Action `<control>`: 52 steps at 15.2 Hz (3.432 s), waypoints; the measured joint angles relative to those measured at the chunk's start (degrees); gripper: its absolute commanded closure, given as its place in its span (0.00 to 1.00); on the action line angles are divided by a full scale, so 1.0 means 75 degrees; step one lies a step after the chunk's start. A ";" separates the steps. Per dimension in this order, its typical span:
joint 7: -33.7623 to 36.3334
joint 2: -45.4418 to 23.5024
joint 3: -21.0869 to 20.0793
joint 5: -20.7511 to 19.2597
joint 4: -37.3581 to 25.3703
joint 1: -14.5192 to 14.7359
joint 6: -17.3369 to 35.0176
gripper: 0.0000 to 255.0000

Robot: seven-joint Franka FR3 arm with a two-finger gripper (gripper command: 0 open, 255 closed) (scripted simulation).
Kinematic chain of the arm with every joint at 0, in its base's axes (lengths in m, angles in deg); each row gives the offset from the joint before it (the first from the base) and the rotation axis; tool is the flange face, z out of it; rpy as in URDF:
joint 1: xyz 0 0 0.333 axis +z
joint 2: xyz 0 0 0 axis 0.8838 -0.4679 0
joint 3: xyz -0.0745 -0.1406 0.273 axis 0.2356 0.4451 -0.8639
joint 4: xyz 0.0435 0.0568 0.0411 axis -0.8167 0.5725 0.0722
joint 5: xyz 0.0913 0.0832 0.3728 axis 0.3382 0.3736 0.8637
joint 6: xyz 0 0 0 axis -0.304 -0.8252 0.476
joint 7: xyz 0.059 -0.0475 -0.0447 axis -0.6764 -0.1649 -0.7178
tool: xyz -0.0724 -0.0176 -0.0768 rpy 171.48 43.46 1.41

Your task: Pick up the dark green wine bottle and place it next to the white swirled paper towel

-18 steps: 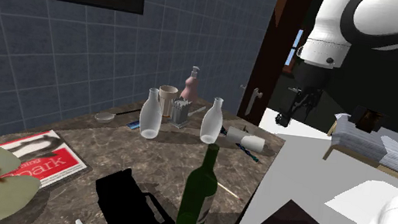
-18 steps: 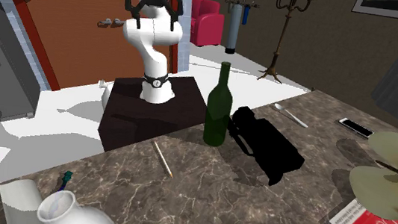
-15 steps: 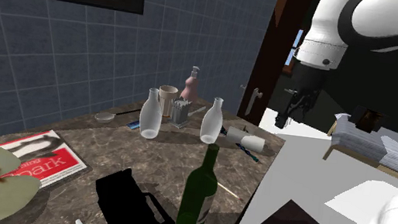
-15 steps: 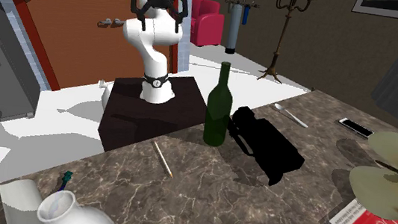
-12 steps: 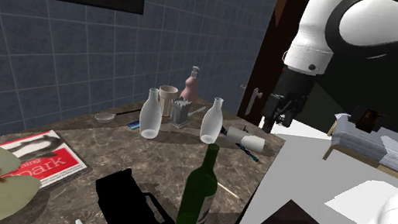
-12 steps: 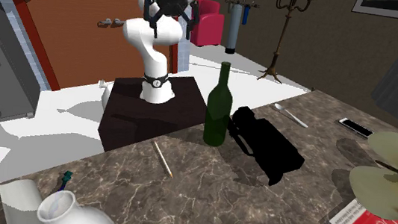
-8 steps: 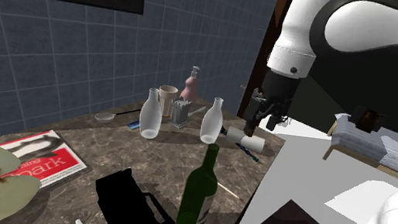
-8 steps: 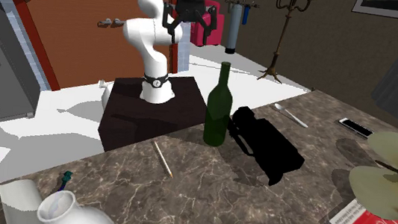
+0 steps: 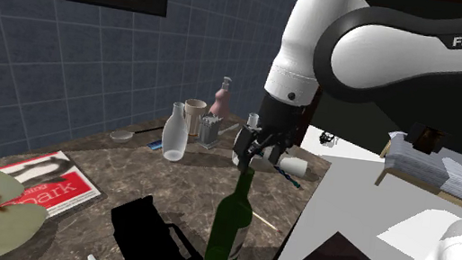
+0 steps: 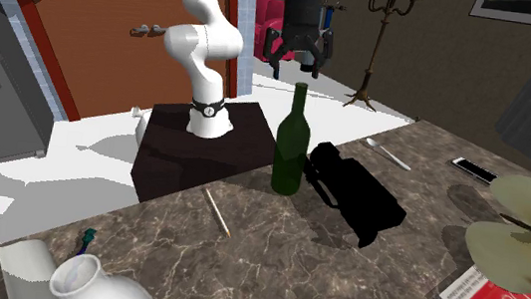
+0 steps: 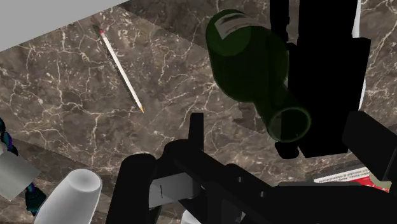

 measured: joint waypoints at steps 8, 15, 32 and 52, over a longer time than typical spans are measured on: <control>0.0154 -0.0437 -0.0247 0.0055 0.0359 0.0026 0.0877 0.00; 0.0162 -0.0476 -0.0275 0.0068 0.0481 0.0034 0.1044 0.00; 0.0158 -0.0317 -0.0193 0.0038 0.0084 0.0024 0.0488 1.00; 0.0234 -0.0238 0.0030 -0.0129 -0.1898 -0.0060 -0.1572 1.00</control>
